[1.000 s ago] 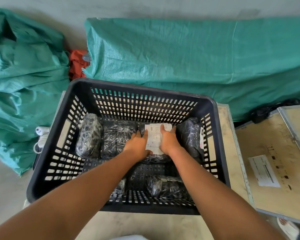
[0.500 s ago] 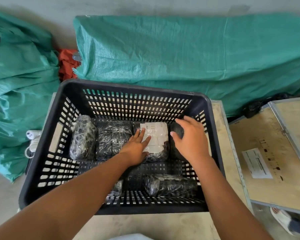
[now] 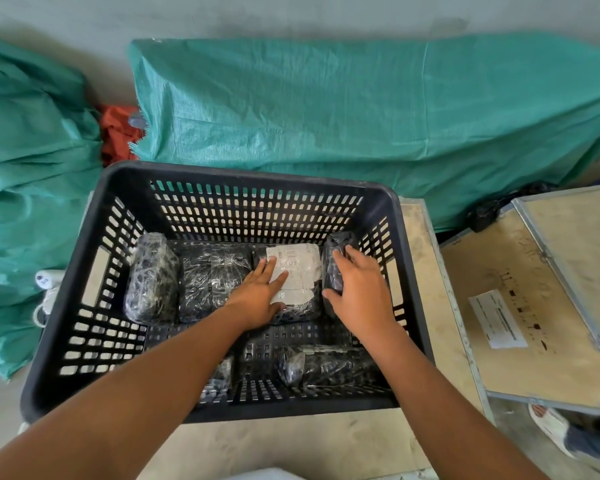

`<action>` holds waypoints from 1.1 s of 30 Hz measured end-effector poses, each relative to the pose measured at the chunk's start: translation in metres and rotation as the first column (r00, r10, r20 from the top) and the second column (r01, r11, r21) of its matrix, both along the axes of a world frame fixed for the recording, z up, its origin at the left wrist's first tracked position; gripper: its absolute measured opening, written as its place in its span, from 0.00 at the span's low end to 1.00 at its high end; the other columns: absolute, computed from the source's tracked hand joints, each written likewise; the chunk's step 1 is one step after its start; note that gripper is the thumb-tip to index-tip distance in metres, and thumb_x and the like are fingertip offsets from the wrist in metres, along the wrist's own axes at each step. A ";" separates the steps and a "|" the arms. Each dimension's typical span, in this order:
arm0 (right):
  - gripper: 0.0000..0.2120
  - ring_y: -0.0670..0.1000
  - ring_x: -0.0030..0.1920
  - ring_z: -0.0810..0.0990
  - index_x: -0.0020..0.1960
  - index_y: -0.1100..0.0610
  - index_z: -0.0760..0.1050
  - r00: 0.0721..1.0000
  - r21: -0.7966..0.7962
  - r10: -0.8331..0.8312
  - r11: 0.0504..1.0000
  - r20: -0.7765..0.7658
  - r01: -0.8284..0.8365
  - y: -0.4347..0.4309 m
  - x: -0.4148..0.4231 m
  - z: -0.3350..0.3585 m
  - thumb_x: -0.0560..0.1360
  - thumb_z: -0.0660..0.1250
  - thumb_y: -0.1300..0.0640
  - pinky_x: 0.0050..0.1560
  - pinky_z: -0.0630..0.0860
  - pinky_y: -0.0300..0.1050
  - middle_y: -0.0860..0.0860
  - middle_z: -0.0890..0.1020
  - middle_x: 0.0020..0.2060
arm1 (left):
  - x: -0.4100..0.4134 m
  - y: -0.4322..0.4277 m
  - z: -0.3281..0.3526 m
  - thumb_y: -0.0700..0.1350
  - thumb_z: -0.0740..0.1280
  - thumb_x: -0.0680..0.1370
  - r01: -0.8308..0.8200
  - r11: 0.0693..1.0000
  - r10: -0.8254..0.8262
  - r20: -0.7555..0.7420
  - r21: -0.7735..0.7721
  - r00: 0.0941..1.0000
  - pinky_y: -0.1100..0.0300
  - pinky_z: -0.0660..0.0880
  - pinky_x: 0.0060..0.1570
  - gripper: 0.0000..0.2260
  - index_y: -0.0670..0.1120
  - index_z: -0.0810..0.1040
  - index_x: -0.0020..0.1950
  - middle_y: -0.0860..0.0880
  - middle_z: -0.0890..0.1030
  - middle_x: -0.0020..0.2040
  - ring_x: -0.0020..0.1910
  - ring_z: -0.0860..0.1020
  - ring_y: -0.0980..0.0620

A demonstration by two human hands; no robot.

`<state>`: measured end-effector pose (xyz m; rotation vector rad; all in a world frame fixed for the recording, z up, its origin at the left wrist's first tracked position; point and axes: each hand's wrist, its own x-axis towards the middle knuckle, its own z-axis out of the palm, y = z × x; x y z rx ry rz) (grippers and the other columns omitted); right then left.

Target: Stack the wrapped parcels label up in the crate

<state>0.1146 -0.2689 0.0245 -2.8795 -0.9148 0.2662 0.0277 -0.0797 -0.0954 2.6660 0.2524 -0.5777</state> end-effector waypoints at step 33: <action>0.29 0.63 0.49 0.88 0.80 0.51 0.62 0.541 0.596 0.250 0.325 -0.803 0.734 -0.006 0.015 0.152 0.81 0.68 0.53 0.44 0.85 0.59 0.60 0.78 0.66 | -0.030 -0.043 0.186 0.39 0.69 0.79 0.072 0.967 0.157 0.798 -0.243 0.582 0.65 0.73 0.52 0.44 0.66 0.43 0.80 0.36 0.56 0.79 0.59 0.77 0.43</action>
